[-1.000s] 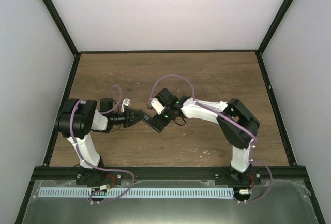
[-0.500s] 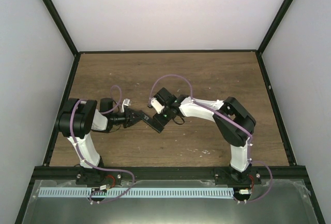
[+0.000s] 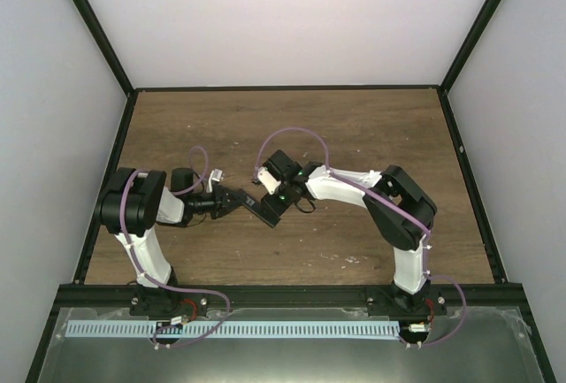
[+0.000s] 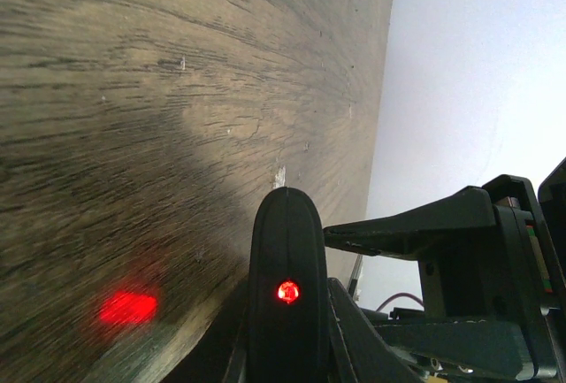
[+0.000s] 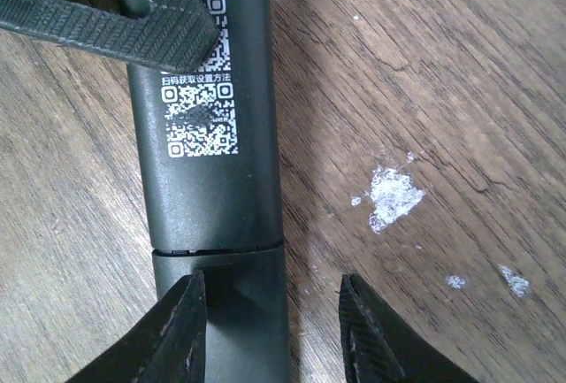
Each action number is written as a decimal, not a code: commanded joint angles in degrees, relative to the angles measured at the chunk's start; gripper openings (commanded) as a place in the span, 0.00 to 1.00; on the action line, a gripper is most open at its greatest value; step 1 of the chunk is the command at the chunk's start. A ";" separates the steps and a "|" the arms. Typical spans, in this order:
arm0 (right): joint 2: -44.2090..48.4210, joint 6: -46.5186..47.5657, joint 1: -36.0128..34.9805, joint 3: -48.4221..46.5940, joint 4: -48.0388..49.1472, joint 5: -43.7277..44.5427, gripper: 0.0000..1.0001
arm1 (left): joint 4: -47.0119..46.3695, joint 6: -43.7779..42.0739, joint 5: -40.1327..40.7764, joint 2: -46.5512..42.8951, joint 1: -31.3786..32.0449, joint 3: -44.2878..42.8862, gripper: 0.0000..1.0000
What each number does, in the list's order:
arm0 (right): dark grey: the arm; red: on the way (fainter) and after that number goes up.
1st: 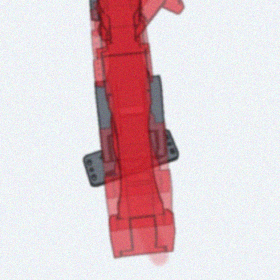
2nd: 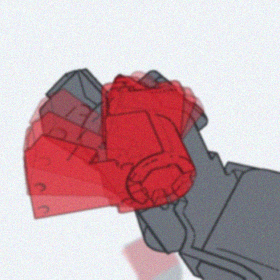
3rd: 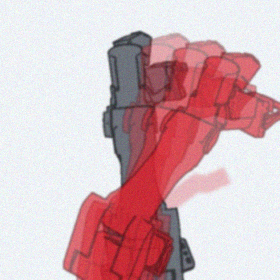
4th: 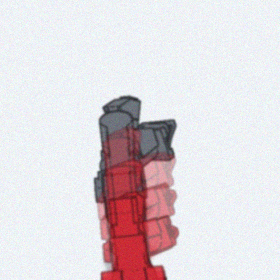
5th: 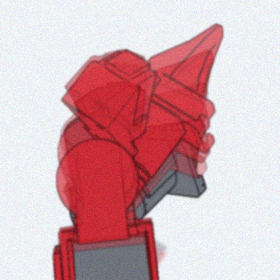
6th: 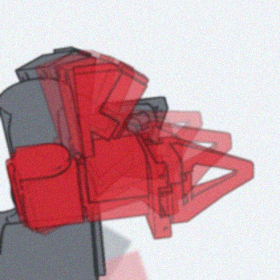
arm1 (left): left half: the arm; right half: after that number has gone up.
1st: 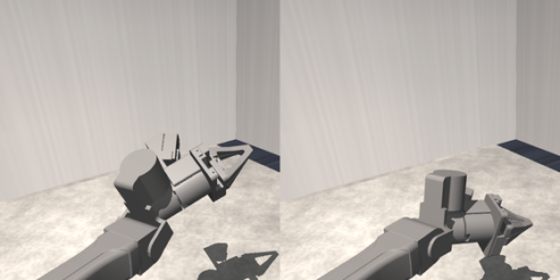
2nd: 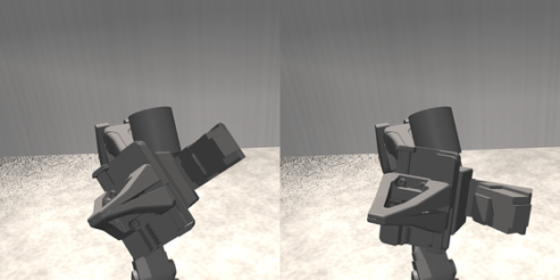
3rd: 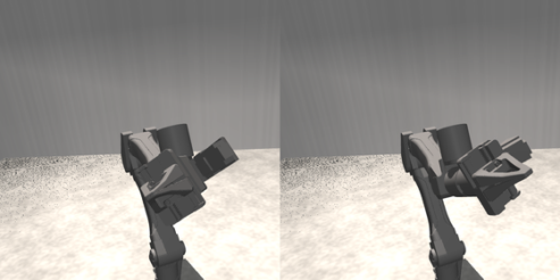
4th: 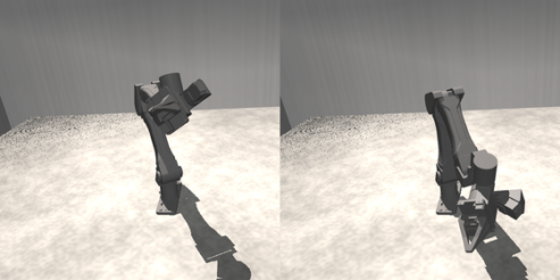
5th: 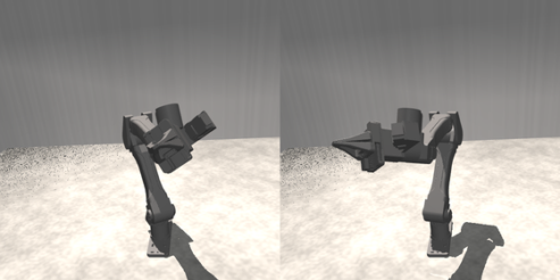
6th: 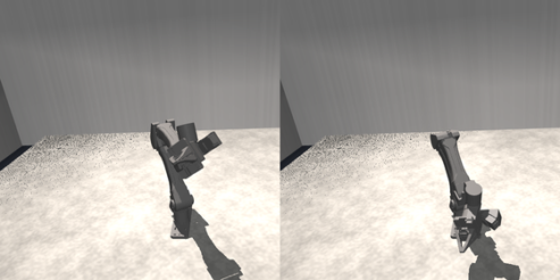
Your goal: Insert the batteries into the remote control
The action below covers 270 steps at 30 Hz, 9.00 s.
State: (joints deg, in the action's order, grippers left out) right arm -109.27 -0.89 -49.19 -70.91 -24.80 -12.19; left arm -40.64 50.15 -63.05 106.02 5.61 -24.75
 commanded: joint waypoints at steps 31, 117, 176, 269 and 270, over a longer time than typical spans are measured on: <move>4.44 -4.69 -0.04 5.74 -2.18 -1.78 0.20 | 0.33 -2.40 0.56 0.52 0.19 -0.33 0.00; 8.28 -6.51 4.14 15.68 6.20 -13.31 0.26 | -2.16 -0.75 -1.20 2.10 0.24 -0.70 0.00; 0.98 -18.47 7.35 5.72 -1.50 -24.52 0.28 | 1.01 -2.77 -0.84 1.38 0.21 -1.25 0.00; -14.84 -17.41 11.04 -6.20 5.24 -17.91 0.19 | -6.88 2.14 -3.11 6.22 3.09 -0.50 0.00; -14.64 -17.40 11.04 -6.18 5.28 -17.76 0.20 | -6.84 2.21 -3.13 6.22 3.09 -0.53 0.00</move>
State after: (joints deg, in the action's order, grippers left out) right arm -118.83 -19.99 -38.15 -74.63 -35.16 -43.46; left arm -50.57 54.02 -61.17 110.43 5.17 -26.57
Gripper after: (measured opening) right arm 0.192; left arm 0.154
